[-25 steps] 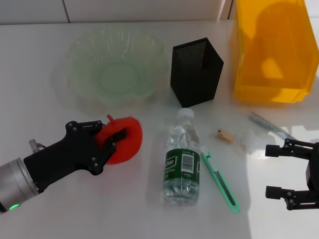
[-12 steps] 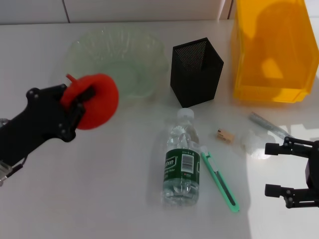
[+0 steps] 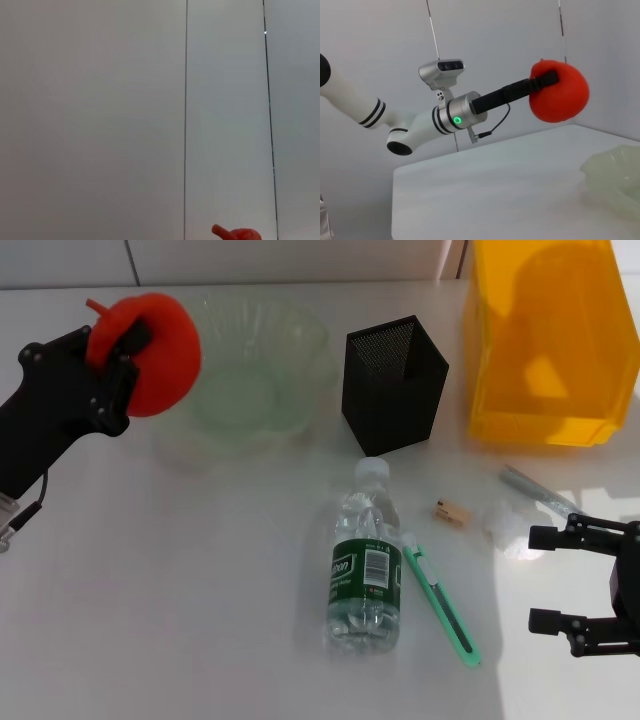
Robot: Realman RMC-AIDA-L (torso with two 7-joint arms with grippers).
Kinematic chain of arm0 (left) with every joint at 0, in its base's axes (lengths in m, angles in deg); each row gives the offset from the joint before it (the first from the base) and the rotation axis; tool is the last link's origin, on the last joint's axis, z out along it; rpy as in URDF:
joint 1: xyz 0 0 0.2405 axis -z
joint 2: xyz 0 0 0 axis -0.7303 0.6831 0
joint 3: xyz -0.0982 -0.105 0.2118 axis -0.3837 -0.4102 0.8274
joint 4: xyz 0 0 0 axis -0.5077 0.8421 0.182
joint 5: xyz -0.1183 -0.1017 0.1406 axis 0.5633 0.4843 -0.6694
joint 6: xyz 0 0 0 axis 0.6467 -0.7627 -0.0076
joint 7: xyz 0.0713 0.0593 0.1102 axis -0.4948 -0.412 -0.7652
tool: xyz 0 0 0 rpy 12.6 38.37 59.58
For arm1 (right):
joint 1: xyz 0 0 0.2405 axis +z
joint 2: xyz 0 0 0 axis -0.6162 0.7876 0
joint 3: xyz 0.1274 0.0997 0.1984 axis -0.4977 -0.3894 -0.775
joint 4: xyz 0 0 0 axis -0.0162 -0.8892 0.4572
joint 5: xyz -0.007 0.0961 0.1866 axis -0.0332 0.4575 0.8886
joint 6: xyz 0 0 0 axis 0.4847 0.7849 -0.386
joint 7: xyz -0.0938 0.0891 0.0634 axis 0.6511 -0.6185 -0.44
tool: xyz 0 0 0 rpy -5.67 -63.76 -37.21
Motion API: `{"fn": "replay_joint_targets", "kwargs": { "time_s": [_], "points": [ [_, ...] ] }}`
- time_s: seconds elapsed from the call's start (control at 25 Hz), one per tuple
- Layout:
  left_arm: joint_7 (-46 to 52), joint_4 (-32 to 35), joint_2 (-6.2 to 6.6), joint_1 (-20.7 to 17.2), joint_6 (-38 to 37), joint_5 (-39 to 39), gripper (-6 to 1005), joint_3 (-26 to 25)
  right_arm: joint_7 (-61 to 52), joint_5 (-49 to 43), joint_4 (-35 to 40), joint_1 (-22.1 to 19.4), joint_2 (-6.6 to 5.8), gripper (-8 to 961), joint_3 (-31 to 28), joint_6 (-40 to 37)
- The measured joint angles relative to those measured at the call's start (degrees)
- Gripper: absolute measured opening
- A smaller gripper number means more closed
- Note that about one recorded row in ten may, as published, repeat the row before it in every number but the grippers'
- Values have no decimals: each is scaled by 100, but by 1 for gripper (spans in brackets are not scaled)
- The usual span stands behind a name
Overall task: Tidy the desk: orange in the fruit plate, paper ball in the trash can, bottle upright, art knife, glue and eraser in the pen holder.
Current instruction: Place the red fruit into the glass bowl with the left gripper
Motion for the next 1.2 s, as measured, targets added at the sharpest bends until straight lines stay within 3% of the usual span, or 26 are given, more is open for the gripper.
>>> {"fn": "replay_joint_targets", "kwargs": {
  "time_s": [0.16, 0.28, 0.36, 0.44, 0.68, 1.2],
  "points": [
    [0, -14, -10, 196, 197, -3, 57, 21, -8, 34, 0, 10, 0, 825, 0, 0],
    [0, -221, -23, 654, 849, -6, 58, 39, -10, 38, 0, 45, 0, 825, 0, -1],
    [0, -221, -23, 654, 849, -6, 58, 39, -13, 39, 0, 51, 1, 825, 0, 0],
    [0, -419, -40, 1035, 1493, 13, 58, 24, -19, 40, 0, 57, 3, 825, 0, -1],
    [67, -565, -65, 1555, 2810, 33, 56, -17, -24, 43, -20, 69, 10, 825, 0, 0],
    [78, -603, -65, 1615, 2982, 34, 294, 38, -38, 43, -26, 75, 15, 825, 0, -22]
  ]
}}
